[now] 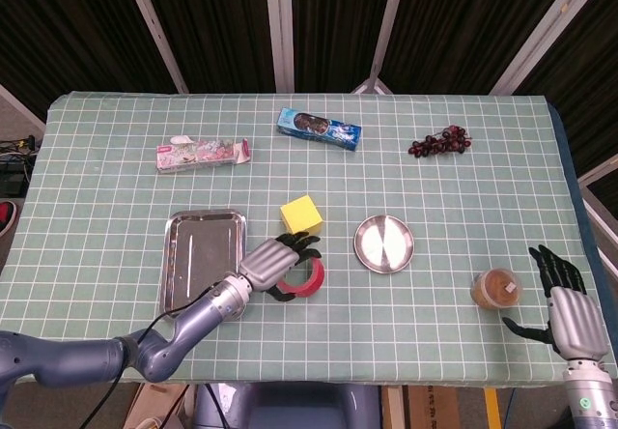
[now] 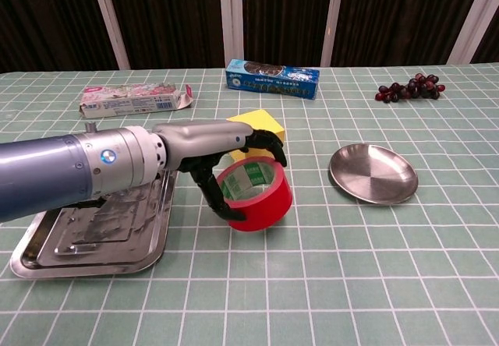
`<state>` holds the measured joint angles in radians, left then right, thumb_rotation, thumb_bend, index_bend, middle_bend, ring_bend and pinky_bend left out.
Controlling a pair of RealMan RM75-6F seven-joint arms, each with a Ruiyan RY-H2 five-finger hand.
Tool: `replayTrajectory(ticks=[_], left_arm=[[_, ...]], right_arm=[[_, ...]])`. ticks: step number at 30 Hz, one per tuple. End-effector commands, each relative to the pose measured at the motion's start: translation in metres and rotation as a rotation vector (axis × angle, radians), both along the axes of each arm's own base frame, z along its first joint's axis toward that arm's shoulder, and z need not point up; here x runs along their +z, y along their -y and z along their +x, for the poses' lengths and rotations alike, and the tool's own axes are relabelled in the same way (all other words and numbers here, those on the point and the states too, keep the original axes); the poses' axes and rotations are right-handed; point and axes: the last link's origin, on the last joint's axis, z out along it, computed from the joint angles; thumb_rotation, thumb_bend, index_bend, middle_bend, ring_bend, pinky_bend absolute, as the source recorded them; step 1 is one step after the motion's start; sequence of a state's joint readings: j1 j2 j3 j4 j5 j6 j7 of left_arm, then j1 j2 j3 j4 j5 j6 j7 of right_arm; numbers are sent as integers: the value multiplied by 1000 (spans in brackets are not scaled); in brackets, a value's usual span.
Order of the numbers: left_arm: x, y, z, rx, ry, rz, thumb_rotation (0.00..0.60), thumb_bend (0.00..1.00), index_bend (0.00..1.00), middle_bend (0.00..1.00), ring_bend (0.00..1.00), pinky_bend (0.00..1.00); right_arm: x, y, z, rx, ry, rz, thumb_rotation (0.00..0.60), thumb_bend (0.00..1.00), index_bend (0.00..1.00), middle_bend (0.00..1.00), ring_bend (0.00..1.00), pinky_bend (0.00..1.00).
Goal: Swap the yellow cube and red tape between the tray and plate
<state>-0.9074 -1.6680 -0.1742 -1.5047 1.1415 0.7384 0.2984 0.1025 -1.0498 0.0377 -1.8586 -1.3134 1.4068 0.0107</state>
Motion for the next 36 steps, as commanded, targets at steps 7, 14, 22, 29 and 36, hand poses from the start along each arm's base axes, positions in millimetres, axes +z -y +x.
replayTrajectory(ticks=[7, 14, 22, 29, 36], left_arm=[[23, 4, 32, 13, 133, 44, 600, 7, 147, 0, 0, 0], [63, -10, 39, 14, 199, 123, 600, 0, 147, 0, 0, 0], [62, -56, 48, 6, 132, 251, 600, 0, 146, 0, 0, 0], [42, -85, 49, 33, 18, 220, 600, 0, 146, 0, 0, 0], [17, -96, 34, 121, -7, 147, 600, 0, 145, 0, 0, 0]], right_arm=[[0, -1, -3, 0, -39, 30, 600, 65, 0, 0, 0, 0], [-3, 1, -5, -20, -46, 41, 600, 65, 0, 0, 0, 0], [-6, 3, -8, -43, -58, 42, 600, 65, 0, 0, 0, 0], [-4, 8, -16, -79, -65, 29, 600, 65, 0, 0, 0, 0], [-1, 10, -23, -98, -102, 17, 600, 65, 0, 0, 0, 0]])
